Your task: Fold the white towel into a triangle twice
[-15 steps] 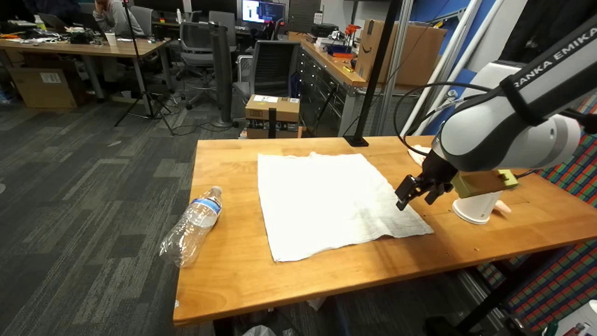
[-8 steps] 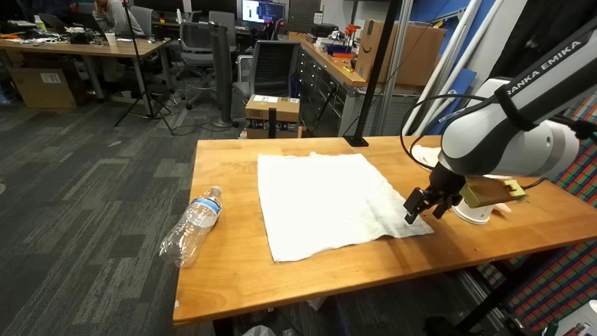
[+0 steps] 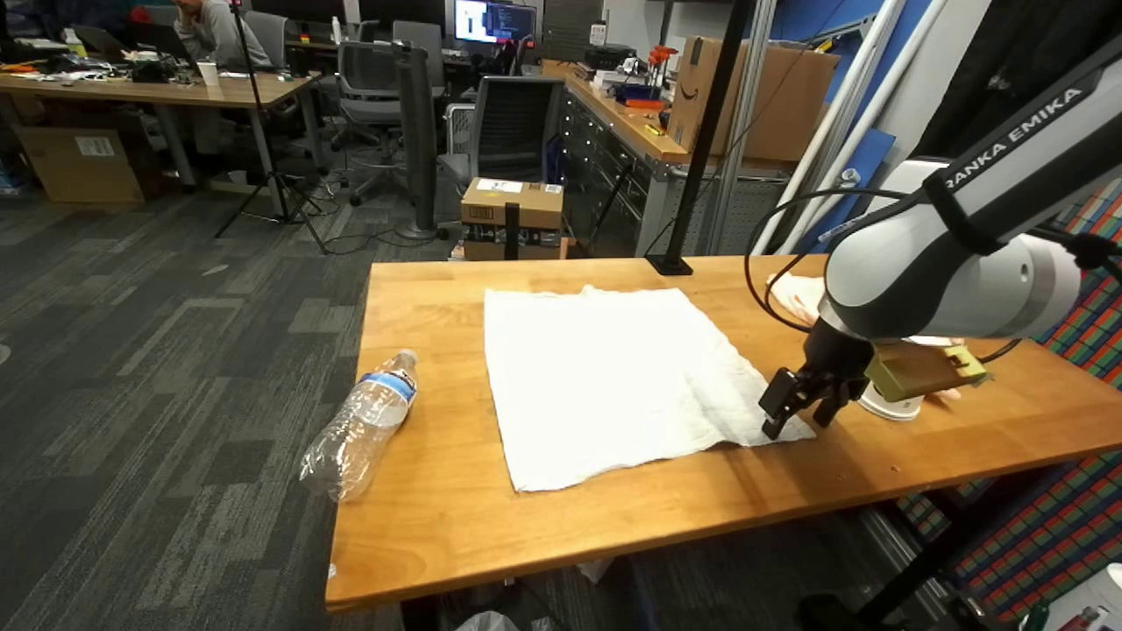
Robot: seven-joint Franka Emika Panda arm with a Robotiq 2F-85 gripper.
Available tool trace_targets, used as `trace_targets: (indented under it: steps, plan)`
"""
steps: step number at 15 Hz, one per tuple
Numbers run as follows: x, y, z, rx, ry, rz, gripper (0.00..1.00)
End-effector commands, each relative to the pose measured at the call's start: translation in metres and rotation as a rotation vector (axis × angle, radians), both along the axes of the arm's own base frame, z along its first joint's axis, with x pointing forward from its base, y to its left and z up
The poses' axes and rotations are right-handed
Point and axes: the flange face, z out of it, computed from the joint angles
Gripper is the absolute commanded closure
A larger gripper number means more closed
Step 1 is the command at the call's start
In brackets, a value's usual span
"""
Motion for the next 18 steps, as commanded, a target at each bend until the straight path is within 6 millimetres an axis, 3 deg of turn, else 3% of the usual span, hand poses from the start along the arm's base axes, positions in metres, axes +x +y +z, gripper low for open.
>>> trace_targets:
  steps: [1, 4, 6, 14, 16, 18]
  plan:
    - [0.004, 0.008, -0.002, -0.009, 0.021, 0.012, 0.0]
    - [0.003, 0.008, -0.004, -0.025, 0.034, 0.01, 0.0]
    - [0.004, 0.009, -0.004, -0.048, 0.048, 0.003, 0.27]
    - [0.017, 0.019, 0.013, -0.138, 0.084, -0.017, 0.88]
    - [0.021, 0.024, 0.02, -0.183, 0.095, -0.017, 0.99]
    - [0.031, 0.028, 0.034, -0.252, 0.103, -0.005, 1.0]
